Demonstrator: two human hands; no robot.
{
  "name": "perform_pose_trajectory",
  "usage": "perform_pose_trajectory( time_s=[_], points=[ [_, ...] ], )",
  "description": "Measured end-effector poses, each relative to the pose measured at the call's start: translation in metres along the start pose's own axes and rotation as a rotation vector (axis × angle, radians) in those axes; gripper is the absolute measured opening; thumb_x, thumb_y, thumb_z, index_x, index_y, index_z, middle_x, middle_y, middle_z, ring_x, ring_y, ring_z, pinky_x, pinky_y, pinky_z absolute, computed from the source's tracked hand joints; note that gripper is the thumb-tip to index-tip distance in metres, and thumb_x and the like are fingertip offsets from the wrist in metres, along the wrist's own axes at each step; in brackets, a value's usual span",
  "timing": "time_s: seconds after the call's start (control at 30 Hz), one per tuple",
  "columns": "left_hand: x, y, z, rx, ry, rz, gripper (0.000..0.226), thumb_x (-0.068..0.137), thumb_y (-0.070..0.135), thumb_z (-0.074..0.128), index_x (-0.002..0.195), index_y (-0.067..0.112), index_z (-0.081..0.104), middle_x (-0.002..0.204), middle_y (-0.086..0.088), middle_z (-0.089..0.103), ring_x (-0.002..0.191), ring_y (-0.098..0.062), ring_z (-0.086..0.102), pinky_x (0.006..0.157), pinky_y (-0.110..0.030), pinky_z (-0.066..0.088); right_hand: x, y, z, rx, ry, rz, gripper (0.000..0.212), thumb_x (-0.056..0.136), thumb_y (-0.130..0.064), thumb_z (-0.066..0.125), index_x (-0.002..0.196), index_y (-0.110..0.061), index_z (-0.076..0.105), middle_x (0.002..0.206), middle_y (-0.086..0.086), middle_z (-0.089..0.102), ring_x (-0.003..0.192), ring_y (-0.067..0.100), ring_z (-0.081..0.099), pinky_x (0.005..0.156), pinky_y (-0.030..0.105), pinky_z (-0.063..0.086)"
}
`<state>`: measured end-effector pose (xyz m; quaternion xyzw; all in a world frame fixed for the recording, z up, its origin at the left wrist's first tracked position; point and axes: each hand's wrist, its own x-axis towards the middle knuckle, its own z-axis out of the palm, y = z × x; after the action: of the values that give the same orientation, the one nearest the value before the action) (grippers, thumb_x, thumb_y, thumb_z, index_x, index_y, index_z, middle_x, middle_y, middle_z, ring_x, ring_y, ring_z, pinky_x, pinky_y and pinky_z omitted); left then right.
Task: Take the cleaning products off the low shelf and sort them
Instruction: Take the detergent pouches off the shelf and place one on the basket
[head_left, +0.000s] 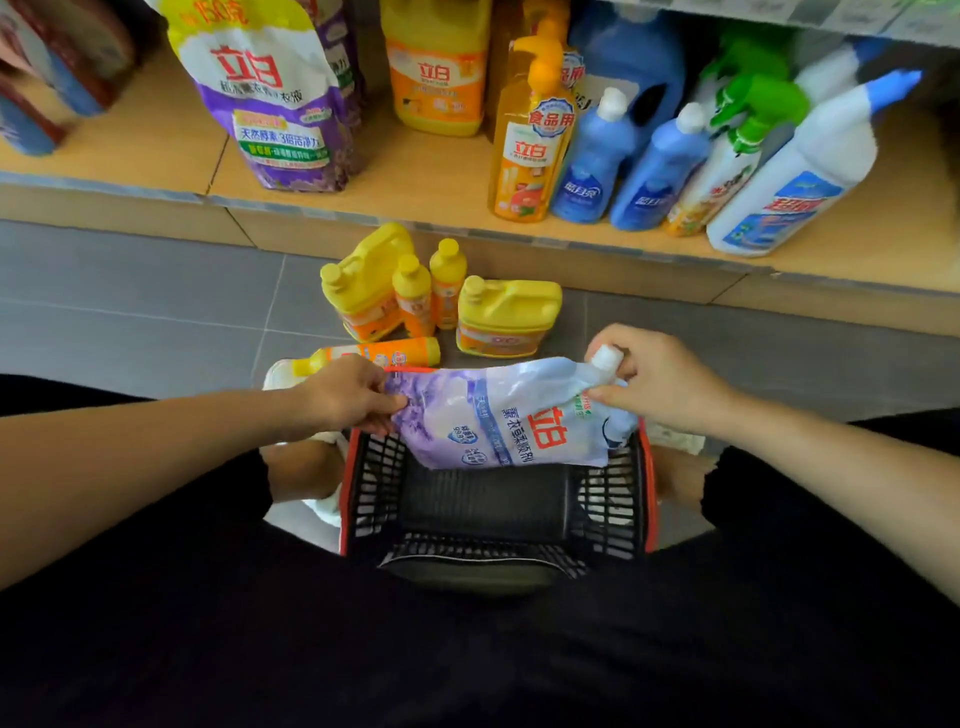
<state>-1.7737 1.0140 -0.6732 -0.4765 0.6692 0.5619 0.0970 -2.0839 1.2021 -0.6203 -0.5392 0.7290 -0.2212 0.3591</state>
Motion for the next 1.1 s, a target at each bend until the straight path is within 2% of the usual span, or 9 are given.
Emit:
perform_pose_trajectory(
  time_s=[0.1,0.27,0.37,0.5,0.63,0.8,0.9,1.0,1.1],
  points=[
    [0.001,-0.007,0.006,0.199,-0.101,0.008,0.026,0.092,0.014,0.073,0.073,0.0,0.064,0.059,-0.005,0.071,0.052,-0.013,0.067,0.052,-0.021,0.053,0.004,0.024,0.021,-0.154,-0.218,0.099,0.027,0.081,-0.014,0.081,0.1,-0.021,0.063,0.092,-0.007,0.063,0.077,0.006,0.057,0.064,0.019,0.041],
    [0.005,-0.018,0.025,0.345,-0.198,-0.047,0.022,0.095,0.015,0.069,0.08,-0.001,0.065,0.064,-0.001,0.071,0.051,-0.012,0.067,0.05,-0.022,0.054,0.015,0.049,0.052,-0.199,-0.356,0.174,0.02,0.078,-0.014,0.084,0.089,-0.013,0.066,0.087,0.003,0.067,0.081,0.018,0.06,0.071,0.034,0.046],
    [0.009,-0.025,0.031,0.267,-0.288,-0.145,0.02,0.099,0.005,0.058,0.08,0.006,0.061,0.073,-0.003,0.069,0.058,-0.017,0.071,0.047,-0.023,0.055,0.021,0.059,0.06,-0.261,-0.407,0.219,0.017,0.08,-0.013,0.081,0.088,-0.017,0.067,0.086,0.002,0.068,0.082,0.021,0.062,0.07,0.034,0.047],
    [0.013,-0.033,0.032,0.122,-0.444,-0.277,0.022,0.098,-0.009,0.051,0.114,0.002,0.061,0.114,-0.015,0.065,0.09,-0.025,0.069,0.058,-0.025,0.057,0.03,0.066,0.069,-0.392,-0.544,0.202,0.012,0.09,-0.014,0.069,0.084,-0.021,0.06,0.09,0.0,0.064,0.088,0.022,0.06,0.071,0.028,0.038],
    [0.021,-0.023,0.029,0.02,-0.542,-0.264,0.039,0.099,0.004,0.06,0.132,0.022,0.052,0.127,0.006,0.06,0.102,-0.019,0.069,0.069,-0.027,0.06,0.039,0.057,0.074,-0.651,-0.686,0.159,0.015,0.097,-0.011,0.055,0.102,-0.009,0.068,0.108,0.012,0.069,0.102,0.032,0.063,0.083,0.037,0.05],
    [0.033,-0.004,0.02,0.082,-0.32,-0.082,0.014,0.096,0.011,0.064,0.107,0.018,0.068,0.092,-0.003,0.076,0.07,-0.012,0.069,0.056,-0.021,0.054,0.07,0.016,0.064,-0.593,-0.672,0.042,0.022,0.093,-0.03,0.067,0.109,-0.016,0.07,0.105,0.002,0.073,0.094,0.022,0.065,0.075,0.029,0.046],
    [0.041,0.012,-0.001,0.268,-0.175,0.068,0.01,0.096,0.017,0.064,0.092,0.02,0.072,0.067,0.002,0.073,0.054,-0.01,0.065,0.052,-0.023,0.052,0.095,-0.005,0.054,-0.404,-0.442,0.001,0.011,0.089,-0.028,0.072,0.098,-0.021,0.074,0.084,-0.013,0.071,0.08,0.009,0.06,0.07,0.024,0.041],
    [0.055,0.026,-0.026,0.593,0.146,0.182,0.014,0.094,0.037,0.063,0.092,0.027,0.073,0.074,0.01,0.069,0.073,-0.012,0.068,0.064,-0.032,0.052,0.125,-0.014,0.039,-0.307,-0.166,-0.005,0.007,0.086,-0.02,0.071,0.086,-0.027,0.07,0.073,-0.015,0.062,0.083,0.017,0.066,0.072,0.028,0.046],
    [0.071,0.031,-0.055,0.641,0.462,0.264,0.018,0.09,0.039,0.064,0.105,0.031,0.069,0.089,0.011,0.062,0.09,-0.02,0.063,0.066,-0.034,0.049,0.153,-0.01,0.028,-0.325,0.034,-0.005,0.02,0.082,-0.018,0.074,0.1,-0.02,0.066,0.097,-0.001,0.062,0.095,0.023,0.062,0.081,0.037,0.051]
  ],
)
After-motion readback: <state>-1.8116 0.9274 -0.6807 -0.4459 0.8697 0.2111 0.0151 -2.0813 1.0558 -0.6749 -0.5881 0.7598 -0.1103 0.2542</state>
